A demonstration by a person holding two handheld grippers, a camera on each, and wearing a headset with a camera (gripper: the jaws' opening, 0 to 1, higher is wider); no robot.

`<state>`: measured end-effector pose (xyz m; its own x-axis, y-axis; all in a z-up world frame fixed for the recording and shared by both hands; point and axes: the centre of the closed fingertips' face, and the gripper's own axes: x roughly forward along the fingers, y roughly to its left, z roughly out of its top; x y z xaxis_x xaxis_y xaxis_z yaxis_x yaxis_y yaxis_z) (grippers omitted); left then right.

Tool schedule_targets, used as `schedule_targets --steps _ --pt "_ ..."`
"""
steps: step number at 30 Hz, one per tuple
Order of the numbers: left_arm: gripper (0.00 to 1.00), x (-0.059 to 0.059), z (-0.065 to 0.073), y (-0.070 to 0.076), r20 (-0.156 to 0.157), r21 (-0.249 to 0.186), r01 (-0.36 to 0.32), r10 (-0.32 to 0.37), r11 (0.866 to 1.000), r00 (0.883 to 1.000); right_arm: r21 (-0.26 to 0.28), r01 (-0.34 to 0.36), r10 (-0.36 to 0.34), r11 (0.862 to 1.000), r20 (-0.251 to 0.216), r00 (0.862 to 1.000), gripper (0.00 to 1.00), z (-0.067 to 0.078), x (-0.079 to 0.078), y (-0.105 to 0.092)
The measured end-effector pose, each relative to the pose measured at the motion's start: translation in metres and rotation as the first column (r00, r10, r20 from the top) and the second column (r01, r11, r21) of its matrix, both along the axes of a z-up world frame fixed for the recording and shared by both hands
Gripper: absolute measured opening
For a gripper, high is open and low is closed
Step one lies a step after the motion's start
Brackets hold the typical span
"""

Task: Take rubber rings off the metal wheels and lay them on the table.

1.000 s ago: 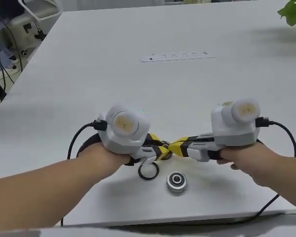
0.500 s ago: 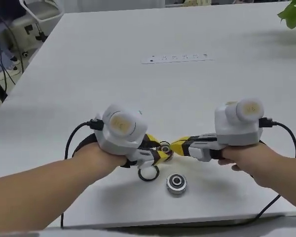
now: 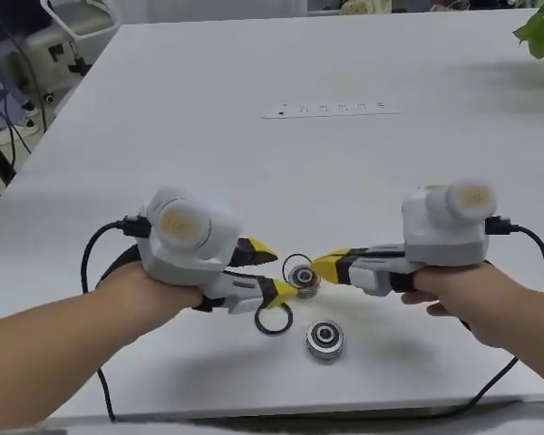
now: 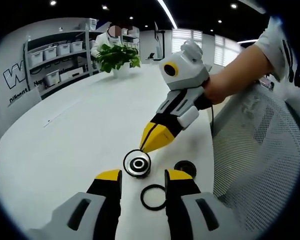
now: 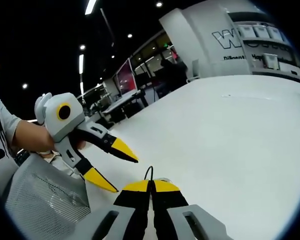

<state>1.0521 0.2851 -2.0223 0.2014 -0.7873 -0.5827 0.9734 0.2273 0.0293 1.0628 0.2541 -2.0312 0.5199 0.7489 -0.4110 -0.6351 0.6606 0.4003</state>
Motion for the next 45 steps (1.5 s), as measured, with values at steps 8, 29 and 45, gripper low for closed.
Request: schedule_targets --steps 8,29,45 --pt "0.41 -0.011 0.013 0.014 0.001 -0.032 -0.015 0.015 0.999 1.0 0.029 -0.009 0.009 1.0 -0.007 1.0 0.0 0.006 -0.003 0.005" --pt "0.58 -0.019 0.025 0.054 0.032 -0.064 -0.091 0.093 0.994 0.995 0.039 -0.098 0.1 0.994 -0.054 0.994 0.0 0.0 -0.025 0.034" --pt "0.59 -0.023 0.025 0.064 0.037 -0.065 -0.102 0.105 0.993 0.994 0.007 -0.158 0.157 0.987 -0.116 0.981 0.0 -0.021 -0.041 0.046"
